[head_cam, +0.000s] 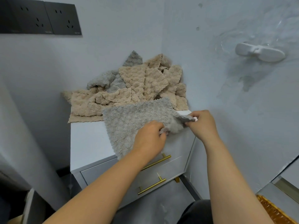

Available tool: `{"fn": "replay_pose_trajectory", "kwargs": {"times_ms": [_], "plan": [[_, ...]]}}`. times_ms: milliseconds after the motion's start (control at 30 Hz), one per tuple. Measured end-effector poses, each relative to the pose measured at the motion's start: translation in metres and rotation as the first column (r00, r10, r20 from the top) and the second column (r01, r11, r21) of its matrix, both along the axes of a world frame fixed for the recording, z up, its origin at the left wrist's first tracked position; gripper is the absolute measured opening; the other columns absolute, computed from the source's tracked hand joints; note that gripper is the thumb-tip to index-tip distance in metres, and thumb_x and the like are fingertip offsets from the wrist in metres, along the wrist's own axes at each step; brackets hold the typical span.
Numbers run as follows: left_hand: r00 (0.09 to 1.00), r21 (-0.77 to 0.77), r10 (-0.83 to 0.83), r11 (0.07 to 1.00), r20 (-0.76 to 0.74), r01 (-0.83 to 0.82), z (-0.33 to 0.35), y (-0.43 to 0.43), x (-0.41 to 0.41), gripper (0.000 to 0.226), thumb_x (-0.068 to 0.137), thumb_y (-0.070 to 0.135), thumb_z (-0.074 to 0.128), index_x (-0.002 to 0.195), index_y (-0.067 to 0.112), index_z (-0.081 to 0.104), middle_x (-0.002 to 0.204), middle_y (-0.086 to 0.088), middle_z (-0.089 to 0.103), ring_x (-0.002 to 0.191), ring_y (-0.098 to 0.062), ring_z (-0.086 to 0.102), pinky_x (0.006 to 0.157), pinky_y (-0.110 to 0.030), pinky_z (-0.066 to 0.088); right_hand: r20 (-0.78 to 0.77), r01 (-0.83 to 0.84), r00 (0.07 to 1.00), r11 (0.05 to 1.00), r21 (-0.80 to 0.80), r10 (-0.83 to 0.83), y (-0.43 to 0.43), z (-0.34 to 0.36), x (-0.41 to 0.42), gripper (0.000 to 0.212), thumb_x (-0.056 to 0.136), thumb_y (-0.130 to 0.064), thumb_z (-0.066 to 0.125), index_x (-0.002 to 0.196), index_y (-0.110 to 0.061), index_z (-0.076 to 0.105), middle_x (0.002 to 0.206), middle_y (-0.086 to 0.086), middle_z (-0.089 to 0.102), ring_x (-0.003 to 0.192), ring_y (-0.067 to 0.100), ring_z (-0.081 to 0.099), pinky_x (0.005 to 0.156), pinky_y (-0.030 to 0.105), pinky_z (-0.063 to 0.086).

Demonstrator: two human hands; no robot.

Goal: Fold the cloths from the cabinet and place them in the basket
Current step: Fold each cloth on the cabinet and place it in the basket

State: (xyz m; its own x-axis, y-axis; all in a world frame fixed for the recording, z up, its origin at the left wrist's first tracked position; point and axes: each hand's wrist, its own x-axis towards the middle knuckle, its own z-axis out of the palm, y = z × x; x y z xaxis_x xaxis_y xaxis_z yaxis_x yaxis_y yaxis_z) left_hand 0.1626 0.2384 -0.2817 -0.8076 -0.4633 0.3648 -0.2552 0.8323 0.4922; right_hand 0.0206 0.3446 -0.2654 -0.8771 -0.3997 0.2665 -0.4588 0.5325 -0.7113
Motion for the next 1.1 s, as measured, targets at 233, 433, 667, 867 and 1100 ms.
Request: {"fn": "replay_pose_trajectory", "kwargs": {"times_ms": [233,433,667,867,1100], "plan": [[0.992,0.042,-0.049,0.998,0.113,0.044,0.008,-0.028,0.005,0.041,0.094,0.021,0.054,0.059,0.020,0.034,0.055,0.003,0.040,0.061,-0.021,0.043,0.053,-0.030,0.029,-0.120,-0.337,0.919,0.905,0.260,0.376,-0.009,-0.002,0.016,0.059,0.080,0.002,0.061,0.135,-0.019,0.051,0.137,0.006,0.049,0.130,0.027,0.041,0.107,0.041,0.034],[0.943,0.138,-0.125,0.987,0.309,0.086,0.031,-0.047,0.015,0.036,0.080,0.033,0.074,0.112,0.024,0.062,0.091,0.005,0.055,0.087,-0.014,0.053,0.080,-0.028,0.045,-0.006,-0.219,0.975,0.965,0.143,0.222,-0.009,0.002,0.015,0.018,0.082,-0.001,0.062,0.068,-0.012,0.062,0.066,-0.001,0.053,0.074,0.024,0.049,0.055,0.026,0.031],[0.901,0.270,-0.126,0.963,0.416,0.010,0.047,-0.092,0.050,0.012,0.087,0.010,0.063,0.078,0.018,0.068,0.085,0.000,0.071,0.074,-0.010,0.064,0.065,-0.022,0.052,0.097,-0.071,0.991,0.982,-0.172,0.089,-0.008,-0.003,0.002,0.012,0.085,-0.002,0.060,0.075,0.001,0.066,0.070,0.010,0.057,0.069,0.022,0.049,0.058,0.028,0.031],[0.815,0.385,-0.246,0.923,0.524,0.031,0.050,-0.086,0.051,0.041,0.075,0.051,0.072,0.090,0.014,0.067,0.081,0.004,0.070,0.070,-0.010,0.063,0.066,-0.024,0.050,0.059,-0.062,0.996,0.986,-0.154,0.072,-0.017,-0.007,0.004,0.013,0.085,-0.006,0.063,0.073,-0.011,0.066,0.069,0.007,0.058,0.069,0.021,0.051,0.057,0.027,0.032],[0.771,0.290,-0.215,0.956,0.599,0.041,0.045,-0.092,0.052,0.029,0.077,0.023,0.078,0.066,0.018,0.051,0.064,0.004,0.050,0.060,-0.013,0.044,0.060,-0.025,0.037,0.059,0.002,0.998,0.990,-0.143,0.007,-0.011,-0.009,0.002,0.017,0.085,-0.010,0.064,0.069,-0.004,0.062,0.063,0.008,0.054,0.066,0.023,0.047,0.054,0.029,0.030]]}}
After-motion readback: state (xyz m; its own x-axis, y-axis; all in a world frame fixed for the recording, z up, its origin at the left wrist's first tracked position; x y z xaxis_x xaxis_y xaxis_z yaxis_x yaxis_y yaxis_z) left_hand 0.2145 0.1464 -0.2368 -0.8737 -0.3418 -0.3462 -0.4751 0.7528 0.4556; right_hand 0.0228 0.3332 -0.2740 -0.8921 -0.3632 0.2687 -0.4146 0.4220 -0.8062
